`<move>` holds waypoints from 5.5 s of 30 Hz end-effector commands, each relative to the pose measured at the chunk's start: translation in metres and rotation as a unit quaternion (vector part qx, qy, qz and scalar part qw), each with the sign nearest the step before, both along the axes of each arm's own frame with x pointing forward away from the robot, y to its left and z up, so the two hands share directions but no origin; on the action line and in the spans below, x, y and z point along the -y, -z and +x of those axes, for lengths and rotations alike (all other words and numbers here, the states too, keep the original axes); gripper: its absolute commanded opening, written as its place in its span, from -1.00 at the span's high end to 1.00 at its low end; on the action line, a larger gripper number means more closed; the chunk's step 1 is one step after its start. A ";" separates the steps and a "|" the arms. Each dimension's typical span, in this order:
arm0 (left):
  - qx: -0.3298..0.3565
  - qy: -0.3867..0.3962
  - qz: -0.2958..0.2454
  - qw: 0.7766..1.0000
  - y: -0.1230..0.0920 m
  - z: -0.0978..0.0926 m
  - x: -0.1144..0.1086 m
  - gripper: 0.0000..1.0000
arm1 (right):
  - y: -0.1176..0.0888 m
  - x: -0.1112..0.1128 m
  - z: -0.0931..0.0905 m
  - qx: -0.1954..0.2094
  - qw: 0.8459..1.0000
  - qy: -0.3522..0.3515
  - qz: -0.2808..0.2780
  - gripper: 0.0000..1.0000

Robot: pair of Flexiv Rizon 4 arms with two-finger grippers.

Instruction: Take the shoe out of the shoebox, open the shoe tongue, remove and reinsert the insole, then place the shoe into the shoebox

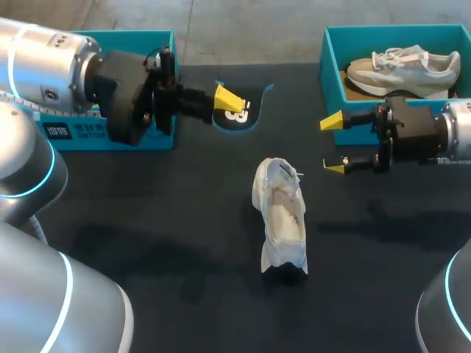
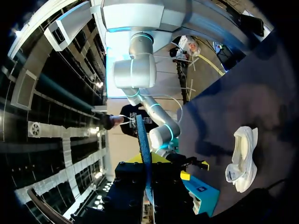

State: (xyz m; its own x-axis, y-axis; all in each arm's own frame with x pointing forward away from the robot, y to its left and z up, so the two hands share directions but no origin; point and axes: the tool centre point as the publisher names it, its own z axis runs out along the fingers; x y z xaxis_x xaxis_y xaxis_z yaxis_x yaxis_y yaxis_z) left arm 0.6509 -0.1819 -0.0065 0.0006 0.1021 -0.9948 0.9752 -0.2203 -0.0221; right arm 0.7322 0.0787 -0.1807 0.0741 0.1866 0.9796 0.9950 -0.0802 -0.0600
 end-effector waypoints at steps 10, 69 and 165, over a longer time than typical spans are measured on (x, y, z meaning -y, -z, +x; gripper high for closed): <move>0.039 -0.020 -0.012 0.999 0.023 0.005 -0.001 1.00 | -0.001 -0.004 0.000 -0.001 1.000 0.002 -0.009 -1.00; 0.254 -0.009 -0.066 0.965 0.121 0.030 -0.004 1.00 | -0.035 -0.045 0.002 0.002 0.999 0.013 0.042 -1.00; 0.270 -0.003 -0.055 0.961 0.121 0.033 -0.003 1.00 | -0.076 -0.124 0.050 -0.010 0.997 -0.005 0.071 0.88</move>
